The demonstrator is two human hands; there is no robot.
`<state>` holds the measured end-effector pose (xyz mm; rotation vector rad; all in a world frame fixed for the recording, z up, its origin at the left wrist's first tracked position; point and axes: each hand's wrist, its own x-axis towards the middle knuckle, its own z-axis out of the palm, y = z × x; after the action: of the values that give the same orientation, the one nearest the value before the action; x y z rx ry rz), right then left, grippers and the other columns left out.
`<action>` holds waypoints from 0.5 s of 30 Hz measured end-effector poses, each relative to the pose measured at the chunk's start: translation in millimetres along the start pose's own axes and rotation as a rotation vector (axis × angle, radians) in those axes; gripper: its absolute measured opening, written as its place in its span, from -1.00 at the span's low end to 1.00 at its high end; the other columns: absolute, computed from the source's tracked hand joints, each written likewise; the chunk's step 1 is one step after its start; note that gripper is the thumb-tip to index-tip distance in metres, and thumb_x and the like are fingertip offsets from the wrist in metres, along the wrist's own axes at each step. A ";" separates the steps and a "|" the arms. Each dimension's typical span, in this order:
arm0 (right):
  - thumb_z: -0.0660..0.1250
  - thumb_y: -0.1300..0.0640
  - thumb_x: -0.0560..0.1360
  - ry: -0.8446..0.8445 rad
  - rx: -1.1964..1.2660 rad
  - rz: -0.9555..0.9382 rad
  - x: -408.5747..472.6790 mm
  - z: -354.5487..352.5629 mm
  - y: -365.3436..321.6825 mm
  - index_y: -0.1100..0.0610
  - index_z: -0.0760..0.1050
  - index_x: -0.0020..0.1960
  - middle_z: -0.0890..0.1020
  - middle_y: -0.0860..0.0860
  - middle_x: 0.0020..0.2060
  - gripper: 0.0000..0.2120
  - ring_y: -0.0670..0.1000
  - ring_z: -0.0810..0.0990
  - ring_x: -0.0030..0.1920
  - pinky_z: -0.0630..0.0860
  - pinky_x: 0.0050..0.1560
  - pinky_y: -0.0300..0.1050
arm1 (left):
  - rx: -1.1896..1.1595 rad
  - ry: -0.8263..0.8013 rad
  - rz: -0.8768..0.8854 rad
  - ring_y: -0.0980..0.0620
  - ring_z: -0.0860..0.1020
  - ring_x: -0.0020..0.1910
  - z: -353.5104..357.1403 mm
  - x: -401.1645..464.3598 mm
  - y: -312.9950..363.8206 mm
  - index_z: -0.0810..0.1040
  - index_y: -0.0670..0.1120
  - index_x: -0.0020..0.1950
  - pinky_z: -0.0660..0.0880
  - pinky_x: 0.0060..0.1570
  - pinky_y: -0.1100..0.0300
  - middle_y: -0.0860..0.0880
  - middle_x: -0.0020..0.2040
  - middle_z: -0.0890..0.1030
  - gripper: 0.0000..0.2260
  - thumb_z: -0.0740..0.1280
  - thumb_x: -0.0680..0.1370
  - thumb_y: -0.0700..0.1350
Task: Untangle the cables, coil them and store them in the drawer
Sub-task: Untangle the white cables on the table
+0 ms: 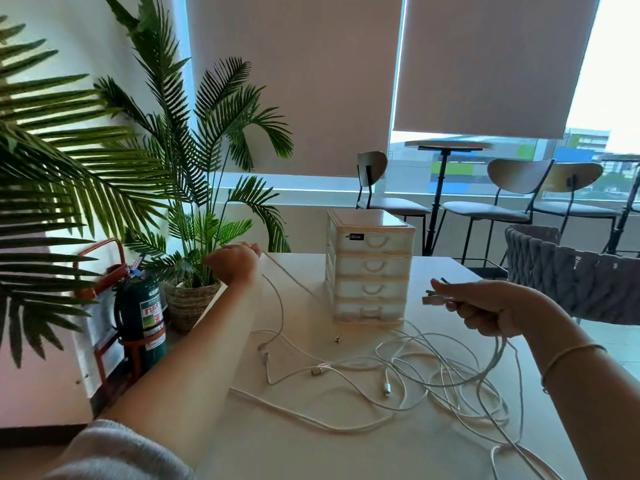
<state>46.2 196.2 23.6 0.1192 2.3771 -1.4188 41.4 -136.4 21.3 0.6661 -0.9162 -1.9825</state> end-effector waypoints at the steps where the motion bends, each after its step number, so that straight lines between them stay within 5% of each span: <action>1: 0.31 -0.17 0.42 0.011 0.021 -0.011 1.1 -0.8 1.3 0.14 0.36 -0.32 0.18 -0.06 -0.56 -0.61 -0.13 0.07 -0.62 0.01 -0.59 -0.35 | 0.028 -0.024 0.018 0.02 0.51 -0.37 -0.3 3.2 -3.1 0.31 -0.29 0.12 0.50 -0.46 0.23 -0.16 -0.23 0.49 -0.82 -0.03 0.63 -0.27; 8: 0.36 -0.09 0.44 0.033 0.048 -0.064 5.9 13.9 -4.0 0.18 0.43 -0.23 0.17 -0.04 -0.54 -0.67 -0.12 0.08 -0.61 0.02 -0.59 -0.35 | 0.471 -0.468 0.270 0.04 0.55 -0.10 7.0 -26.5 -22.1 0.37 -0.10 0.07 0.44 -0.14 0.20 -0.03 -0.08 0.62 -0.91 0.11 0.63 -0.15; 12: 0.41 -0.06 0.41 0.095 0.094 -0.146 2.4 18.5 -10.1 0.21 0.47 -0.14 0.17 -0.05 -0.58 -0.67 -0.11 0.10 -0.62 0.04 -0.61 -0.31 | 0.485 -0.669 0.330 0.16 0.48 -0.11 24.3 -58.8 -13.4 0.42 -0.07 -0.04 0.31 -0.21 0.37 0.07 -0.15 0.58 -0.91 0.15 0.62 -0.17; 15: 0.40 -0.07 0.41 0.203 0.214 -0.256 -2.8 16.2 -17.1 0.22 0.49 -0.12 0.18 -0.05 -0.59 -0.67 -0.11 0.11 -0.63 0.06 -0.62 -0.29 | 0.417 -0.792 0.240 0.07 0.48 -0.01 40.7 -81.7 -10.6 0.39 0.02 -0.16 0.37 -0.06 0.26 0.04 -0.11 0.56 -0.82 0.17 0.61 -0.18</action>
<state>48.7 174.1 31.9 0.0147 2.4630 -1.8606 48.9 -48.3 46.4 -0.0613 -1.8176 -1.8479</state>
